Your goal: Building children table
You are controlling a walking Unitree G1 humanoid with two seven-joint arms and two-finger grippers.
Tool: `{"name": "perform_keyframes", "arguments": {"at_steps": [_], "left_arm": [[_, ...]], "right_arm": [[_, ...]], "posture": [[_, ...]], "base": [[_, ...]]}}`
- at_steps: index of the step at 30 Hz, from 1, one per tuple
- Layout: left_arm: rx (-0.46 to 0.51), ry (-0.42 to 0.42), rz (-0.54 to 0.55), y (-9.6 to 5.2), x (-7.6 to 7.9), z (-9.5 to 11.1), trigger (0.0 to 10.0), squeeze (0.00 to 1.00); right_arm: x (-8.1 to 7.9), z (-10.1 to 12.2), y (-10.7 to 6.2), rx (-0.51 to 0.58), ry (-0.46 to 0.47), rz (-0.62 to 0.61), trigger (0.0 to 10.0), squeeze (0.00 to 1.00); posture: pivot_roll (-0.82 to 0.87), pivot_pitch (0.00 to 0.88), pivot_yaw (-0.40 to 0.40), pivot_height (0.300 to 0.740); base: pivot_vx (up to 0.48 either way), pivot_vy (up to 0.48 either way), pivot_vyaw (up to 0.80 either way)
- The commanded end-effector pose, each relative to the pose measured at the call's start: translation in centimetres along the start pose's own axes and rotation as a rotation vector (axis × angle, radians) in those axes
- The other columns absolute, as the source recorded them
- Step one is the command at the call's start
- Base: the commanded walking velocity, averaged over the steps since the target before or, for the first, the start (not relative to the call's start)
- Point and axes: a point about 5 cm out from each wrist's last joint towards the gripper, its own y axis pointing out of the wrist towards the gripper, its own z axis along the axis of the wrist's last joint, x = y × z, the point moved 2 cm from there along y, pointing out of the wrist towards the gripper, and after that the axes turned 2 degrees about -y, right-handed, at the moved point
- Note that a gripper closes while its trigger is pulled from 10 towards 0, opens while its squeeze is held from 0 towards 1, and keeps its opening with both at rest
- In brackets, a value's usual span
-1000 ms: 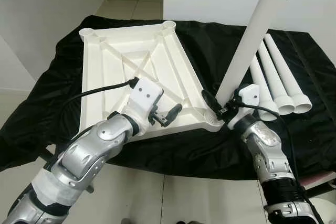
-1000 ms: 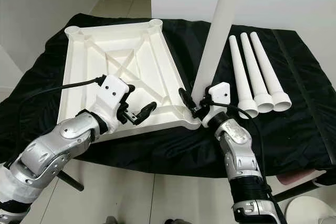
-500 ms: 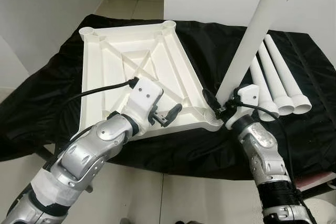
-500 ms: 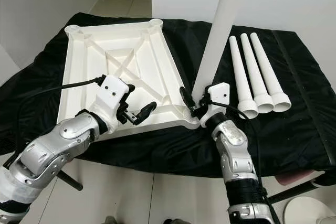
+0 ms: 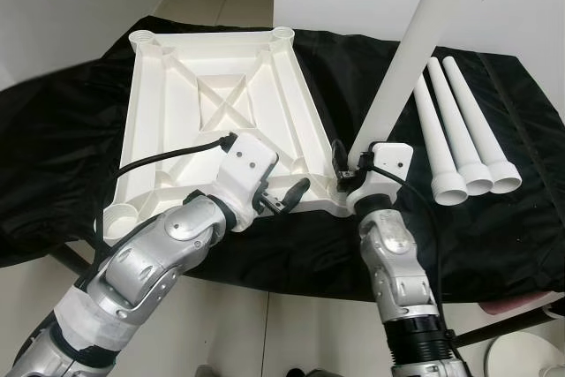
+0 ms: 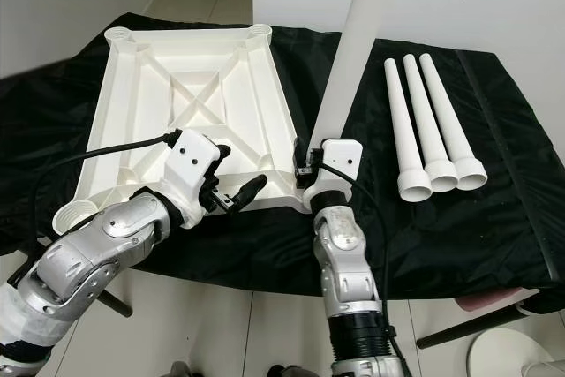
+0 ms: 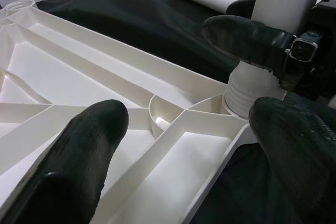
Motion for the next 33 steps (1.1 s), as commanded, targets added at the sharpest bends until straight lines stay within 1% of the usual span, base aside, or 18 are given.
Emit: {"name": "perform_keyframes", "arguments": {"at_steps": [1,3,5,6,7,11,12,13,15,18,19,20,22,24,26,29,30,33], "left_arm": [[-0.002,0.001,-0.21,-0.1,1.6,-0.1,10.0,0.0],[-0.001,-0.004,-0.209,0.0,1.6,-0.2,10.0,0.0],[-0.001,-0.005,-0.209,0.1,1.5,-0.2,10.0,0.0],[-0.001,-0.005,-0.213,0.1,1.6,-0.3,10.0,0.0],[-0.001,-0.005,-0.217,0.2,1.7,-0.3,10.0,0.0],[-0.001,-0.005,-0.22,0.2,1.8,-0.3,10.0,0.0],[0.0,-0.004,-0.221,0.2,1.8,-0.3,10.0,0.0],[0.0,-0.004,-0.221,0.2,1.8,-0.3,10.0,0.0],[0.002,-0.003,-0.221,0.4,1.8,-0.3,10.0,0.0],[0.003,-0.003,-0.221,0.5,1.8,-0.3,10.0,0.0],[0.004,-0.002,-0.224,0.6,1.9,-0.3,10.0,0.0],[0.004,-0.002,-0.224,0.6,1.9,-0.3,10.0,0.0],[-0.004,-0.011,-0.231,0.7,2.2,-0.4,10.0,0.0],[-0.004,-0.011,-0.231,0.7,2.2,-0.4,10.0,0.0],[-0.026,-0.023,-0.24,0.7,2.6,-0.8,10.0,0.0],[-0.064,-0.019,-0.246,0.7,3.1,-1.3,10.0,0.0],[-0.064,-0.019,-0.246,0.7,3.1,-1.3,10.0,0.0],[-0.084,-0.02,-0.25,0.7,3.2,-1.4,10.0,0.0]], "right_arm": [[0.5,-2.8,-1.0,-0.128,0.06,-0.089,10.0,0.0],[-0.1,-2.2,-1.2,-0.095,0.081,-0.084,10.0,0.0],[-0.3,-1.9,-1.3,-0.088,0.081,-0.078,10.0,0.0],[-0.2,-1.5,-1.5,-0.063,0.094,-0.061,10.0,1.0],[-0.1,-1.1,-1.5,-0.039,0.109,-0.046,10.0,1.0],[0.0,-0.8,-1.6,-0.023,0.119,-0.037,10.0,1.0],[0.2,-0.5,-1.6,-0.004,0.1,-0.019,10.0,1.0],[0.2,-0.5,-1.6,-0.004,0.1,-0.019,10.0,1.0],[1.3,-0.8,-1.2,-0.021,0.047,0.049,10.0,1.0],[1.7,-0.9,-1.0,-0.034,0.029,0.078,10.0,1.0],[1.9,-1.0,-0.8,-0.041,0.007,0.158,10.0,0.0],[1.9,-1.0,-0.8,-0.041,0.007,0.158,10.0,0.0],[1.9,-1.1,-0.6,-0.058,-0.013,0.318,10.0,0.0],[1.9,-1.1,-0.6,-0.058,-0.013,0.318,10.0,0.0],[1.8,-1.2,-0.3,-0.073,-0.055,0.452,10.0,0.0],[1.7,-1.5,0.1,-0.102,-0.108,0.587,10.0,0.0],[1.7,-1.5,0.1,-0.102,-0.108,0.587,10.0,0.0],[1.8,-1.3,0.7,-0.104,-0.14,0.683,10.0,0.0]], "posture": [[0.05,0.112,-0.016,0.74],[0.04,0.114,-0.015,0.74],[0.04,0.116,-0.016,0.74],[0.03,0.114,-0.015,0.74],[0.03,0.112,-0.018,0.74],[0.03,0.112,-0.018,0.74],[0.03,0.108,-0.019,0.74],[0.03,0.108,-0.019,0.74],[0.03,0.094,-0.027,0.74],[0.03,0.094,-0.027,0.74],[0.03,0.086,-0.029,0.74],[0.03,0.086,-0.029,0.74],[0.03,0.081,-0.032,0.74],[0.03,0.081,-0.032,0.74],[0.03,0.078,-0.032,0.74],[0.03,0.078,-0.034,0.74],[0.03,0.078,-0.034,0.74],[0.04,0.078,-0.033,0.74]], "base": [[0.0,0.0,0.0],[0.0,0.0,0.0],[0.0,0.0,0.0],[0.0,0.0,0.0],[0.0,0.0,0.0],[0.0,0.0,0.0],[0.0,0.0,0.0],[0.0,0.0,0.0],[0.0,0.0,0.0],[0.0,0.0,0.0],[0.0,0.0,0.0],[0.0,0.0,0.0],[0.0,0.0,0.0],[0.0,0.0,0.0],[0.0,0.0,0.0],[0.0,0.0,0.0],[0.0,0.0,0.0],[0.0,0.0,0.0]]}}
